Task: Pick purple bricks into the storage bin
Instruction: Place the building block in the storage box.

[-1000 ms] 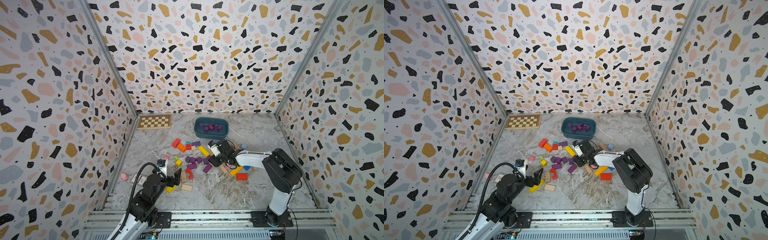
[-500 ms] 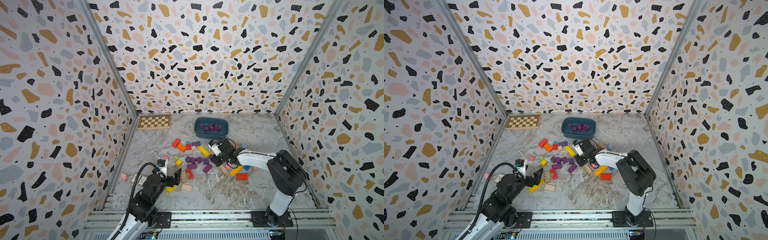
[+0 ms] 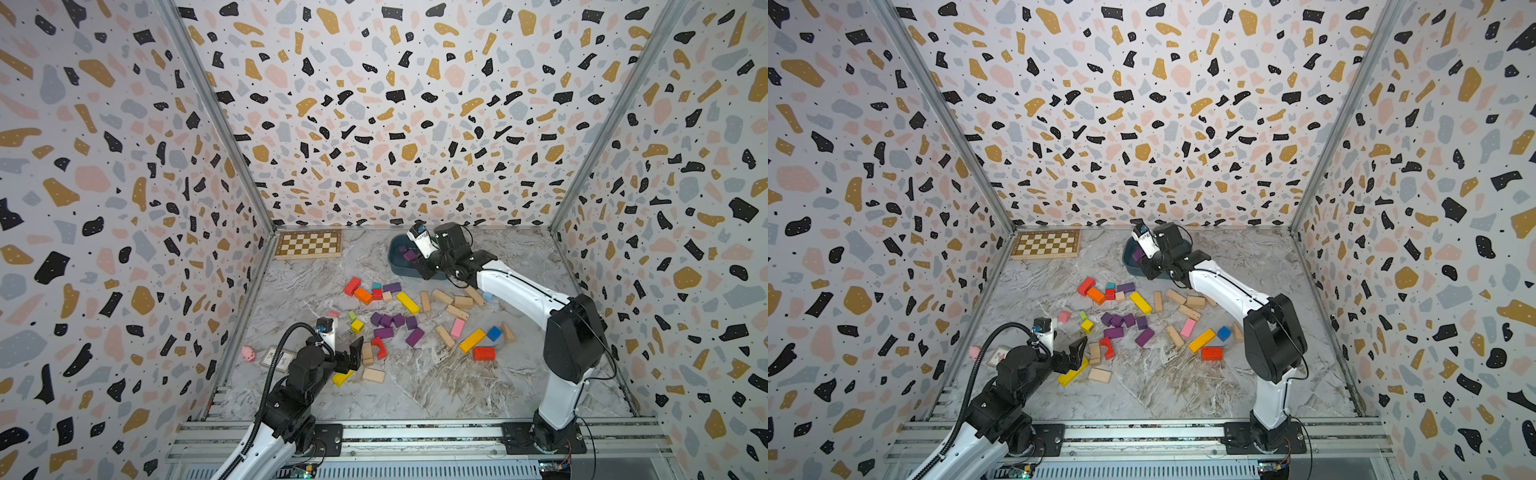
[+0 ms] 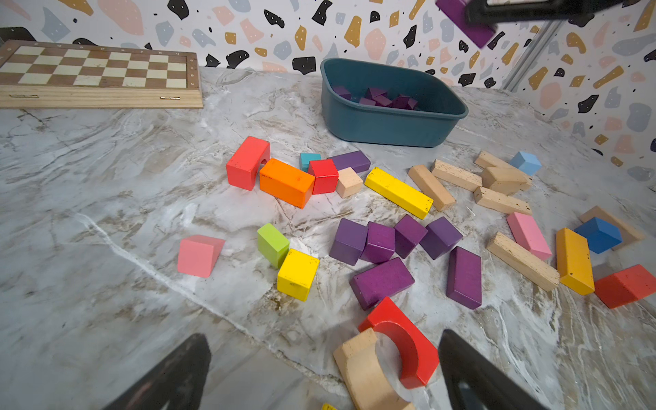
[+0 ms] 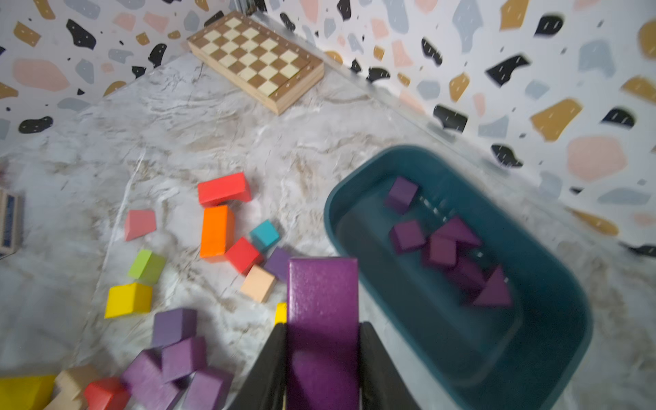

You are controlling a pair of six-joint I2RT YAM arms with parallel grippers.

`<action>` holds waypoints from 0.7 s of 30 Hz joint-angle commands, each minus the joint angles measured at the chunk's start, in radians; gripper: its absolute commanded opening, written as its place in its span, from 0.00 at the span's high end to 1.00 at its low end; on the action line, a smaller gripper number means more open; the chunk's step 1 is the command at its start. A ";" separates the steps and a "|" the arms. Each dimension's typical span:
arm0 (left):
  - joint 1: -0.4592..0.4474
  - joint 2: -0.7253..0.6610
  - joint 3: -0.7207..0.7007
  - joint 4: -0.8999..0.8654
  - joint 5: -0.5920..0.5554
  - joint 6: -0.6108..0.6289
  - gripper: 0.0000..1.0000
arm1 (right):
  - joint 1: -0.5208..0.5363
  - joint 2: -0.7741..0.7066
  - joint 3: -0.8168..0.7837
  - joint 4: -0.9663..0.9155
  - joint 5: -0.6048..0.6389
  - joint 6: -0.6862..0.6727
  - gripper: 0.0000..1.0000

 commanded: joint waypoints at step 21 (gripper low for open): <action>-0.002 0.000 0.011 0.068 0.007 0.006 0.01 | -0.111 0.573 0.650 -0.216 -0.316 -0.616 1.00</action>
